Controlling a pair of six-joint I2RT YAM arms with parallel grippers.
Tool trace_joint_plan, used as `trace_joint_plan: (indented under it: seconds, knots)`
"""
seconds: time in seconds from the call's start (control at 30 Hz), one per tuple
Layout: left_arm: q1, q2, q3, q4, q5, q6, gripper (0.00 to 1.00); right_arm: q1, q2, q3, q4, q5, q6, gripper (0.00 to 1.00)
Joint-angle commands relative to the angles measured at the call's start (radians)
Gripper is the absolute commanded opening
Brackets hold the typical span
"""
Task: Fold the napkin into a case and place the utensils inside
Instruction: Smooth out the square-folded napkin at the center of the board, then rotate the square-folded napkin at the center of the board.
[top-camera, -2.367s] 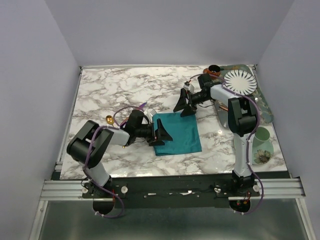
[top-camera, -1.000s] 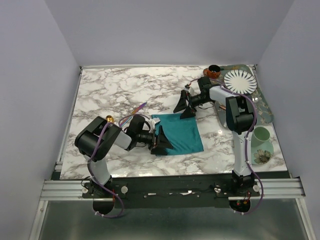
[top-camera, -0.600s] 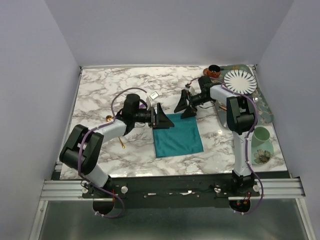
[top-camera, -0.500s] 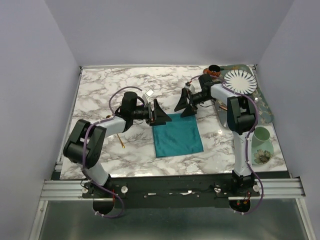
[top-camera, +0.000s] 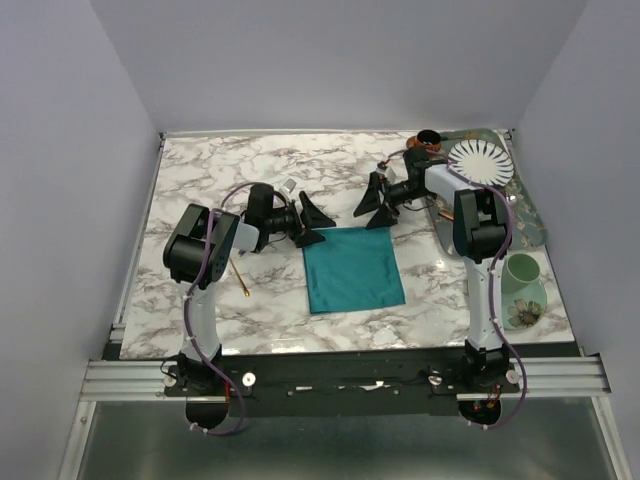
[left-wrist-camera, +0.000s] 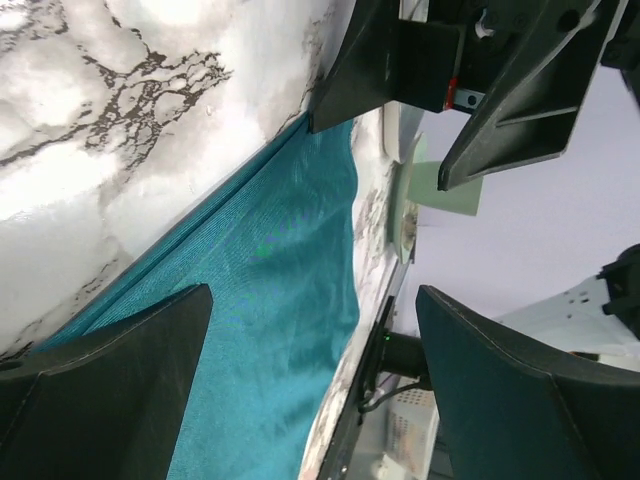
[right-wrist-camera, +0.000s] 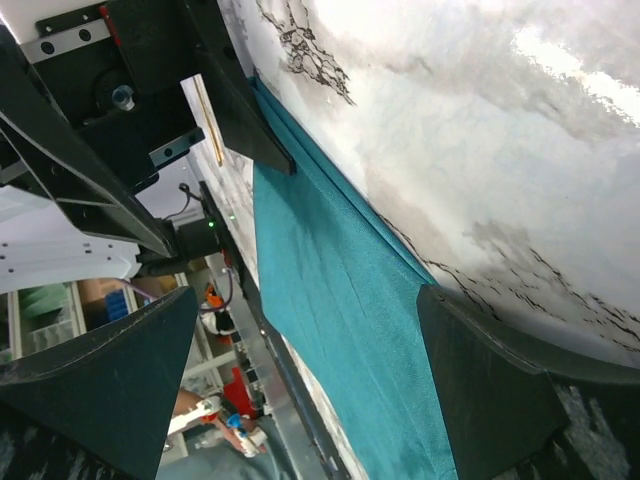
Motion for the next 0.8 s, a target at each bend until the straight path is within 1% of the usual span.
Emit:
trace_joint_plan:
  seconds: [0.0, 0.13, 0.2, 0.23, 0.27, 0.3, 0.33, 0.37, 0.4, 0.43, 0.47, 0.5, 0.53, 0.57, 0.6, 0.63, 0.67, 0.7, 0.73, 0.77]
  knots:
    - [0.019, 0.054, -0.017, 0.022, -0.044, -0.028, 0.99, -0.018, 0.063, 0.009, -0.027, 0.090, 0.006, 1.00]
    - [0.024, 0.062, 0.000, -0.025, -0.026, 0.009, 0.99, -0.019, 0.052, 0.019, -0.037, 0.106, 0.003, 1.00]
    - [0.025, 0.031, 0.037, -0.053, -0.003, 0.079, 0.99, -0.020, 0.039, 0.050, -0.057, 0.104, -0.026, 1.00]
    - [0.024, 0.010, 0.055, -0.132, 0.008, 0.133, 0.99, -0.019, 0.016, 0.059, -0.077, 0.100, -0.038, 1.00]
    - [0.024, -0.044, 0.109, -0.206, 0.019, 0.202, 0.99, -0.021, 0.002, 0.071, -0.090, 0.094, -0.050, 1.00]
    - [0.025, -0.078, 0.144, -0.305, 0.013, 0.420, 0.99, -0.021, -0.015, 0.081, -0.105, 0.084, -0.090, 1.00]
    - [0.022, -0.111, 0.179, -0.529, 0.002, 0.539, 0.99, -0.021, -0.038, 0.094, -0.137, 0.086, -0.114, 1.00]
    - [0.021, -0.182, 0.233, -0.630, -0.047, 0.652, 0.99, -0.021, -0.081, 0.097, -0.142, 0.093, -0.133, 1.00]
    - [0.010, -0.220, 0.250, -0.737, -0.080, 0.887, 0.99, -0.021, -0.110, 0.094, -0.149, 0.125, -0.165, 1.00]
    - [0.000, -0.260, 0.259, -0.900, -0.129, 0.979, 0.99, -0.020, -0.133, 0.085, -0.154, 0.144, -0.202, 1.00]
    - [-0.011, -0.301, 0.253, -0.959, -0.171, 1.071, 0.99, -0.021, -0.171, 0.081, -0.153, 0.165, -0.217, 1.00]
    - [-0.023, -0.387, 0.240, -1.005, -0.252, 1.153, 0.99, -0.020, -0.182, 0.073, -0.146, 0.211, -0.234, 1.00]
    - [-0.054, -0.430, 0.220, -1.062, -0.289, 1.267, 0.99, -0.021, -0.189, 0.073, -0.146, 0.233, -0.247, 1.00]
    - [-0.072, -0.473, 0.159, -1.074, -0.327, 1.310, 0.99, -0.018, -0.190, 0.082, -0.151, 0.253, -0.256, 1.00]
    - [-0.102, -0.566, 0.122, -1.081, -0.416, 1.351, 0.99, -0.019, -0.183, 0.088, -0.157, 0.280, -0.271, 1.00]
    - [-0.169, -0.608, 0.083, -1.087, -0.455, 1.438, 0.99, -0.015, -0.173, 0.094, -0.169, 0.290, -0.276, 1.00]
    - [-0.210, -0.650, -0.002, -1.081, -0.493, 1.468, 0.99, -0.013, -0.164, 0.108, -0.175, 0.296, -0.279, 1.00]
    - [-0.244, -0.726, -0.042, -1.075, -0.539, 1.495, 0.99, -0.012, -0.147, 0.113, -0.180, 0.314, -0.285, 1.00]
    - [-0.278, -0.762, -0.078, -1.061, -0.565, 1.514, 0.99, -0.007, -0.141, 0.113, -0.180, 0.316, -0.285, 1.00]
    - [-0.357, -0.792, -0.137, -1.047, -0.593, 1.531, 0.99, -0.004, -0.135, 0.111, -0.179, 0.319, -0.288, 1.00]
